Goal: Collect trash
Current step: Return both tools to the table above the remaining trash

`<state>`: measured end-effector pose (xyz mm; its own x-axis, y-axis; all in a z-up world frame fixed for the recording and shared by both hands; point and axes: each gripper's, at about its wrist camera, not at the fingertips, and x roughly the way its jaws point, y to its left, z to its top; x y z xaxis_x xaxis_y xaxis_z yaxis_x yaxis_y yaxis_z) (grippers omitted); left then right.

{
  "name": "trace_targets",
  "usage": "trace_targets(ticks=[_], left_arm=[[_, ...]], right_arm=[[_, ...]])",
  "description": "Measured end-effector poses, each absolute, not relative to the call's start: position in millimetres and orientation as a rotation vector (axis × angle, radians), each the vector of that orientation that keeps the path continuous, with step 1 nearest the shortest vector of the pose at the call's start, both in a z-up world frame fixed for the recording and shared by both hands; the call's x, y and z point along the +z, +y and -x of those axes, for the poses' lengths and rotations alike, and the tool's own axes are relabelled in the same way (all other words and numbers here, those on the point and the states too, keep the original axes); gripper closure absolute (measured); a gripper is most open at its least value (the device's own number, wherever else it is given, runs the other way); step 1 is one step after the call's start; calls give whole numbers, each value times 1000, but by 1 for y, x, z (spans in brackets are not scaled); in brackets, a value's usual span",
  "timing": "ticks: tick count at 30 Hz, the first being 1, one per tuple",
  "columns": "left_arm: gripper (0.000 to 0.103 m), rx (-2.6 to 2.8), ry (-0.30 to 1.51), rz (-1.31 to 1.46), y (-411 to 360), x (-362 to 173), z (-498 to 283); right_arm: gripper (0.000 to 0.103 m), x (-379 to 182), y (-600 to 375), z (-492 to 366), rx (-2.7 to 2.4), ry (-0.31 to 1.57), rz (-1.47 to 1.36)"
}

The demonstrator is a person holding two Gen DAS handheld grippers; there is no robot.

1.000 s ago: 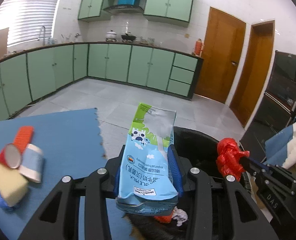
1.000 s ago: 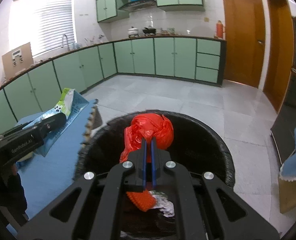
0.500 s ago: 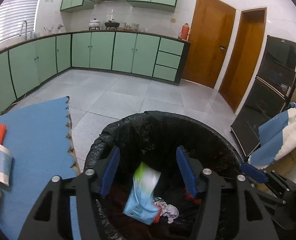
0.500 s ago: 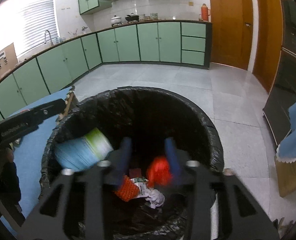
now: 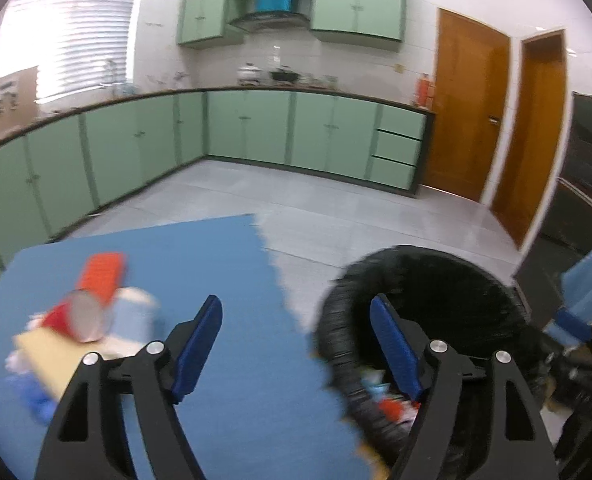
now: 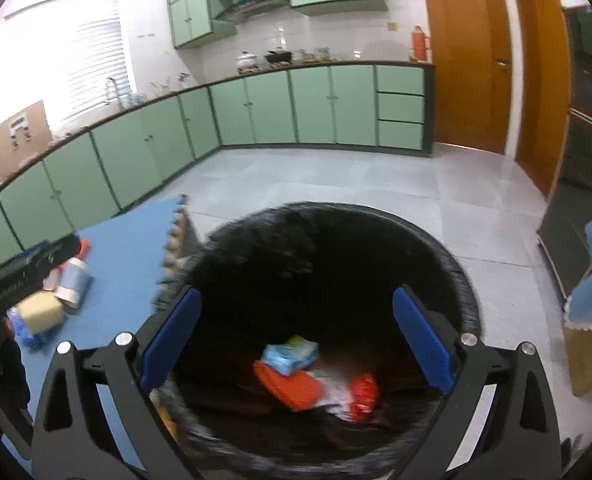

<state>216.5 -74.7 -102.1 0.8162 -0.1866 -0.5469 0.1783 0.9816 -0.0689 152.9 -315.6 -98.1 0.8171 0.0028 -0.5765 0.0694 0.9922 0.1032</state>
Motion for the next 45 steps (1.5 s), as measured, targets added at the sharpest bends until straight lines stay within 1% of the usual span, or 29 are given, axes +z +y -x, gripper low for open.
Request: trace_targets(ticks=[10,17,22,24,26,33,38,41,45], left_arm=[[27,84,573,29,50,-101,-164],[28,162,596,79,97,-113,-156],[28,158,622,110,103,-128,-162],[34,144,634,121,102,-134,-165],[37,130,643,126,103,-140,-167],[45,88,677,137,98,-155,-186],[44,75,685,149,94,-160,-197],[40,66,686,157,91,-159,-201],[39,54,691,173,87,-160,-205]], right_arm=[[8,-86,-209,-170,158,578,-50],[8,-95,-155,-183,238,585,-24],[9,-104,-131,-195,259,595,-5],[9,-108,-126,-199,260,603,14],[9,-113,-125,-203,255,610,23],[9,-124,-128,-212,238,632,26],[9,-132,-127,-214,242,641,44],[9,-134,-127,-216,244,644,44],[9,-134,-126,-216,243,644,45]])
